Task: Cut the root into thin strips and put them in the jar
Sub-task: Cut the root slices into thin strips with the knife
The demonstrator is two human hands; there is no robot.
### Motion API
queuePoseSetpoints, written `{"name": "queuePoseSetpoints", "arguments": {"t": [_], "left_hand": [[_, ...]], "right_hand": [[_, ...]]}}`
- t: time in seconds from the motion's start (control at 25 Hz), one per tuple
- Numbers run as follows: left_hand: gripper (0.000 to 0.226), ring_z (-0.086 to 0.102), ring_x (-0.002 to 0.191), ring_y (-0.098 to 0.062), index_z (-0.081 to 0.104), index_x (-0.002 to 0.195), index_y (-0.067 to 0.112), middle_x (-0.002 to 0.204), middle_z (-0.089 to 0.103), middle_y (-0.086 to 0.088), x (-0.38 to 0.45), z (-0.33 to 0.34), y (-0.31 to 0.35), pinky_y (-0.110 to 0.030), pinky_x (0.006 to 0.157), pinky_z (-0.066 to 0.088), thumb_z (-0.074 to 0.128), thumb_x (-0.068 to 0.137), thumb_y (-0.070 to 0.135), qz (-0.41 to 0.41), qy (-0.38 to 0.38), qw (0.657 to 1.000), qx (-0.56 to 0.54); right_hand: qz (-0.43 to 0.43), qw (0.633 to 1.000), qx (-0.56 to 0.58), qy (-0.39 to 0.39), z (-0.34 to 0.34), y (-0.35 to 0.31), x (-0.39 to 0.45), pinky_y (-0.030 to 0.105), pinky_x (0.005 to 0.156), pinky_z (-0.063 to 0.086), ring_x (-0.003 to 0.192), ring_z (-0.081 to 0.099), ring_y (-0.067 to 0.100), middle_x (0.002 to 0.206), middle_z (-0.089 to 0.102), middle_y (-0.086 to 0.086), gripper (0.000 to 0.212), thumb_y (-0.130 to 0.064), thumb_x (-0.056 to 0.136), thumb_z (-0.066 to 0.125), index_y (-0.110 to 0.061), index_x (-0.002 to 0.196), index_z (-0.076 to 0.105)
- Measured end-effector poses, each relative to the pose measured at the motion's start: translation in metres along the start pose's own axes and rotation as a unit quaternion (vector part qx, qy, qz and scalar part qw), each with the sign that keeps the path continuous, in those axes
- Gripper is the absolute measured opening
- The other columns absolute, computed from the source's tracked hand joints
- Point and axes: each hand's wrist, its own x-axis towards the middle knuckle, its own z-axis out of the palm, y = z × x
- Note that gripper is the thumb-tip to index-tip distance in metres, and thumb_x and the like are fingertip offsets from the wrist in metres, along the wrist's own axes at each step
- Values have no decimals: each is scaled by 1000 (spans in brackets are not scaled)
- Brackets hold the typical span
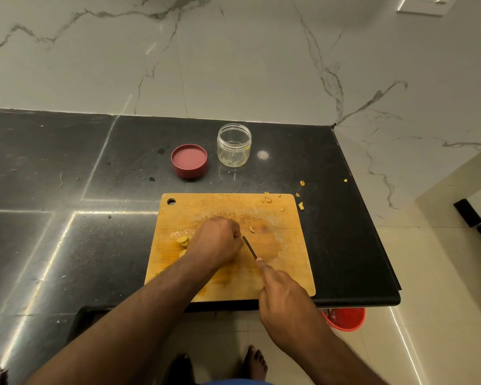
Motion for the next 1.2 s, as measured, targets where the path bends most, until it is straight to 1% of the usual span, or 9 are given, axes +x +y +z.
{"name": "queuePoseSetpoints", "arguments": {"t": [0.2, 0.32, 0.4, 0.6, 0.68, 0.8, 1.0, 1.12, 1.2], "left_hand": [[17, 61, 92, -14, 75, 107, 18, 106, 70, 1, 1, 2, -3, -28, 77, 54, 67, 94, 26, -17, -18, 999, -39], [22, 61, 96, -12, 74, 114, 18, 112, 71, 1, -1, 0, -5, -27, 83, 54, 68, 94, 23, -20, -21, 997, -71], [24, 59, 95, -9, 73, 117, 18, 114, 71, 2, -2, 1, -6, -23, 80, 51, 69, 93, 22, -21, -8, 996, -81], [17, 60, 89, -9, 75, 108, 20, 106, 72, 5, -5, 4, -5, -22, 71, 46, 71, 91, 22, -35, 13, 995, -88], [14, 62, 87, -10, 77, 104, 19, 102, 72, 4, -4, 3, -5, -23, 70, 48, 70, 91, 21, -29, 8, 996, -84], [12, 62, 85, -12, 78, 97, 17, 96, 72, 3, -3, 1, -5, -26, 70, 51, 68, 90, 18, -21, -2, 997, -76], [14, 64, 80, -14, 78, 92, 17, 90, 73, 1, 0, -1, -2, -29, 68, 55, 64, 90, 18, -21, -7, 999, -42], [14, 64, 83, -15, 78, 95, 18, 92, 73, 2, 1, 0, -1, -30, 70, 55, 64, 92, 21, -23, -10, 999, -33], [16, 64, 87, -15, 77, 100, 19, 98, 73, 2, 0, 1, -1, -32, 76, 58, 64, 92, 21, -25, -11, 999, -37]], "right_hand": [[0, 1000, 2, 9, -10, 4, -18, 21, 78, 43, 95, 54, 10, 117, 50, -7, 53, -23, 103, 34, -31, 153, 22], [0, 999, 27, 22, -14, 3, -14, 19, 87, 44, 104, 53, 8, 125, 50, -8, 52, -23, 103, 35, -31, 154, 23], [4, 999, 34, 21, -14, 1, -7, 21, 93, 45, 111, 52, 8, 131, 50, -7, 52, -24, 103, 35, -31, 153, 24], [-9, 1000, 16, 14, -7, -4, 6, 26, 93, 45, 111, 54, 11, 131, 51, -3, 52, -22, 102, 34, -29, 153, 25], [-11, 1000, 15, 13, -4, -3, 11, 25, 95, 44, 115, 53, 11, 134, 51, -3, 52, -21, 102, 35, -28, 153, 25], [-8, 1000, 11, 6, -1, -4, 17, 25, 95, 45, 113, 53, 11, 135, 50, -2, 52, -21, 102, 35, -28, 153, 25], [-2, 1000, 14, -7, 3, -5, 13, 27, 95, 46, 113, 53, 13, 132, 52, -1, 53, -21, 102, 35, -28, 153, 24], [9, 1000, 17, -2, 3, -4, 0, 25, 95, 46, 112, 53, 10, 130, 52, -3, 54, -22, 102, 35, -30, 154, 22], [15, 1000, 20, -10, 1, -4, -10, 23, 91, 46, 109, 52, 9, 128, 51, -5, 54, -24, 103, 35, -31, 154, 19]]}}
